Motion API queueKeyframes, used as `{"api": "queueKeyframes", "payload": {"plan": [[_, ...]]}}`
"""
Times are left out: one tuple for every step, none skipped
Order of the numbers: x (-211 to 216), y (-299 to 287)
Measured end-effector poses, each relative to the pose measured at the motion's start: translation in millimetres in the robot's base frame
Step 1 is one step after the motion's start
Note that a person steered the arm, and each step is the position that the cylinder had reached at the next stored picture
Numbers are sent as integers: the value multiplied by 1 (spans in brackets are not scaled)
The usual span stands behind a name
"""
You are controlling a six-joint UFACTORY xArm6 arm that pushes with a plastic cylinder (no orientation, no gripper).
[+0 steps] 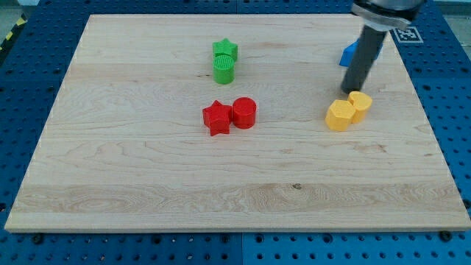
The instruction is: Move yellow blocks towards right side
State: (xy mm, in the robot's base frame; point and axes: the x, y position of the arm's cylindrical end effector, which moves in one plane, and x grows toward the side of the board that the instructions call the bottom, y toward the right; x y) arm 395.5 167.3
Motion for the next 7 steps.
{"api": "queueKeyframes", "payload": {"plan": [[9,-46],[21,-65],[30,-65],[32,-37],[6,-28],[-8,12],[7,45]]}}
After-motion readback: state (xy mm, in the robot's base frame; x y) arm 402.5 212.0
